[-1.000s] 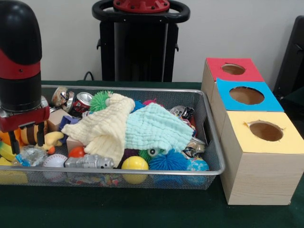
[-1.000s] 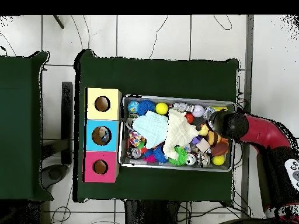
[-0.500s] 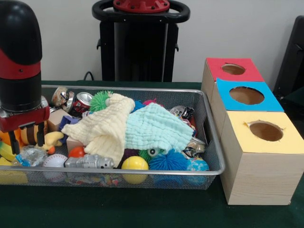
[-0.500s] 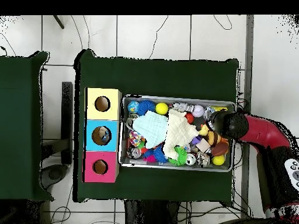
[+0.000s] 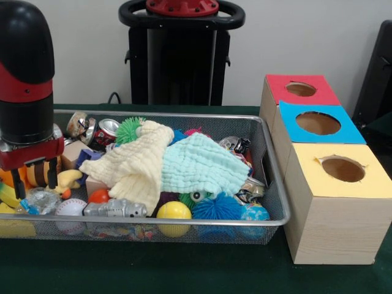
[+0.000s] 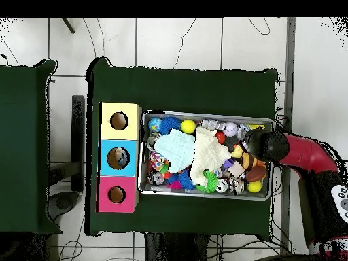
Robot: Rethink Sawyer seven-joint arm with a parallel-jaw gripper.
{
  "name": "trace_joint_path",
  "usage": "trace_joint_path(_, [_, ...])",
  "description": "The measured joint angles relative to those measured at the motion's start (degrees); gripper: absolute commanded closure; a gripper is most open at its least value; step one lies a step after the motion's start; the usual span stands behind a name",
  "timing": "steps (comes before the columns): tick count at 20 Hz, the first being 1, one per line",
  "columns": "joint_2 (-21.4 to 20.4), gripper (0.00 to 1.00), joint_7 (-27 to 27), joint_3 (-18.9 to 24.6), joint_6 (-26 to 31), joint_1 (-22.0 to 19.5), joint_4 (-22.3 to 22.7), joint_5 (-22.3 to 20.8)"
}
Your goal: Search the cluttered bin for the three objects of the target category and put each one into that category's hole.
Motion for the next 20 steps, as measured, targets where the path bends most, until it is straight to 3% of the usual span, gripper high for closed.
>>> trace_joint_path(10, [0.0, 0.00, 0.0, 0.1, 0.0, 0.0, 0.0, 0.0])
trace_joint_path(11, [0.0, 1.00, 0.0, 0.1, 0.0, -0.1, 0.0, 0.0])
trace_joint_path(20, [0.0, 1.00, 0.0, 0.1, 0.0, -0.2, 0.0, 0.0])
